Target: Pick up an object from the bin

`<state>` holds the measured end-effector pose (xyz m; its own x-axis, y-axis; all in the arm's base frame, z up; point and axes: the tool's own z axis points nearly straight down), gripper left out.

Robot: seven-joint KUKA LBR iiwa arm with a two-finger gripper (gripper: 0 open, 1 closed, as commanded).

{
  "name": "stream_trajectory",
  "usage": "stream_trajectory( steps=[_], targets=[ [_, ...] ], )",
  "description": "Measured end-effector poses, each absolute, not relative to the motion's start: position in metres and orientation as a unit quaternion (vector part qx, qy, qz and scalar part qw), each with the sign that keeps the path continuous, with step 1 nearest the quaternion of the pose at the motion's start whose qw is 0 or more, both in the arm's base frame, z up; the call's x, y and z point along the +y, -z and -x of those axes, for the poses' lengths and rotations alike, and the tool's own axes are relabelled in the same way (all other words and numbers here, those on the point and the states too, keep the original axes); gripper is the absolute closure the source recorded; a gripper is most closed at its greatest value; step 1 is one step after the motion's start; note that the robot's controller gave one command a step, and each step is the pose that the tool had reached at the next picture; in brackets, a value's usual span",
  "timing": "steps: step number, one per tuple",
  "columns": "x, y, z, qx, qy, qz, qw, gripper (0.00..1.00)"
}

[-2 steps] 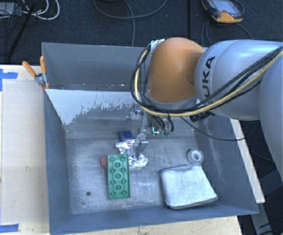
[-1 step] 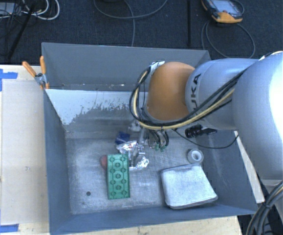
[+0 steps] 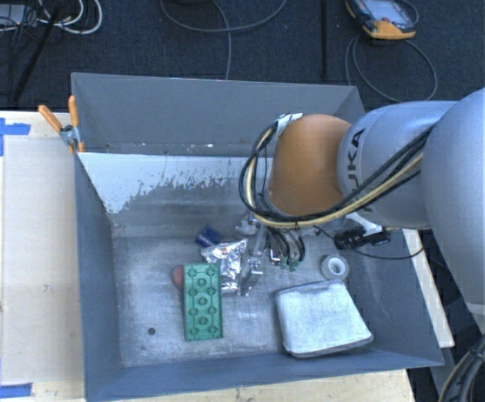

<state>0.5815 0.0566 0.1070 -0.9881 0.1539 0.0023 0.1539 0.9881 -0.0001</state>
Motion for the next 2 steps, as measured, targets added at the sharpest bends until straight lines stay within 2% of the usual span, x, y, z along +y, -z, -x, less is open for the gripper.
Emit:
stream_trajectory(
  steps=[1, 2],
  targets=[
    [0.077, -0.113, -0.581, -1.0, 0.0, 0.014, 0.0, 0.0],
    [0.077, -0.073, -0.579, -0.998, 0.001, 0.07, -0.001, 0.0]
  ],
)
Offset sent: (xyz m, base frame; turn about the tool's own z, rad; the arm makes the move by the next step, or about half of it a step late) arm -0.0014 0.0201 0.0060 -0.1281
